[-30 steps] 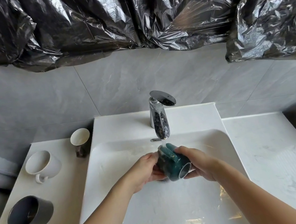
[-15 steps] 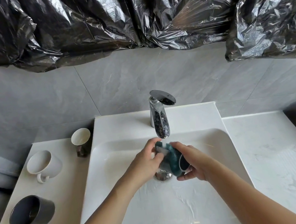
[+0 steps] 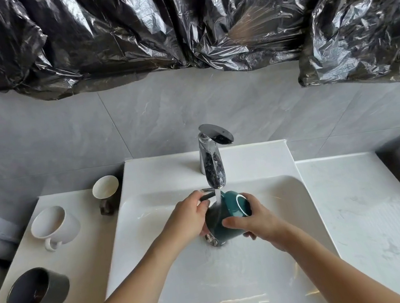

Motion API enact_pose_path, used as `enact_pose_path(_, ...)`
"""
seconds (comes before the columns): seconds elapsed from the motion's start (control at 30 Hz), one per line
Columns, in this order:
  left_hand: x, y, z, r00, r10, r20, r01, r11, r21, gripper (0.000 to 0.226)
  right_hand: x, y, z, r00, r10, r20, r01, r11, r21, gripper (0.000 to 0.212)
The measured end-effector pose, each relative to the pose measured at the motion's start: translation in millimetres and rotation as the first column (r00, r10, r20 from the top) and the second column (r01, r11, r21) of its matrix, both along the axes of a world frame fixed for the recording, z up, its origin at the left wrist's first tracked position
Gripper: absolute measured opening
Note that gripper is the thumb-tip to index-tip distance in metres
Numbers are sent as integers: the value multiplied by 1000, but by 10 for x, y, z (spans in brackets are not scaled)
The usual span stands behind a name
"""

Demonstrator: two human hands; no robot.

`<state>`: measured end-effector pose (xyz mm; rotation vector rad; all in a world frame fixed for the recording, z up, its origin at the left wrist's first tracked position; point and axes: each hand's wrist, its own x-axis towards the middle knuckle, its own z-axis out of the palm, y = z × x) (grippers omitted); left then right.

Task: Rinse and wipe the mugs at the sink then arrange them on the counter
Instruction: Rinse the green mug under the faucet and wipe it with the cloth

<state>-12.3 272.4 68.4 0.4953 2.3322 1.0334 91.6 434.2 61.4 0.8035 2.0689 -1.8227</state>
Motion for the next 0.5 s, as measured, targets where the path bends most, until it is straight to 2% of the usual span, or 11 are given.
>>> enact_pose_path(0.13, -40, -25, -3, 988, -75, -137, 55, 987, -148, 18, -42, -16, 37, 999, -8, 39, 5, 997, 78, 70)
enact_pose_path(0.23, -50, -22, -21, 994, -43, -100, 34, 995, -89, 22, -77, -44, 93, 999, 46, 3, -46, 996, 73, 60)
enact_pose_path(0.33, -76, -39, -80, 999, -9, -40, 6, 998, -68, 31, -70, -4, 60, 994, 110, -12, -110, 992, -65, 65)
enact_pose_path(0.43, -80, -71, -127, 995, 26, 99, -25, 1000, -12, 29, -29, 51, -19, 997, 62, -38, -71, 952, -299, 52)
enact_pose_path(0.5, -47, -57, -147, 986, 65, 153, -71, 997, 29, 26, -28, 43, -18, 998, 27, -55, -43, 949, -312, 45)
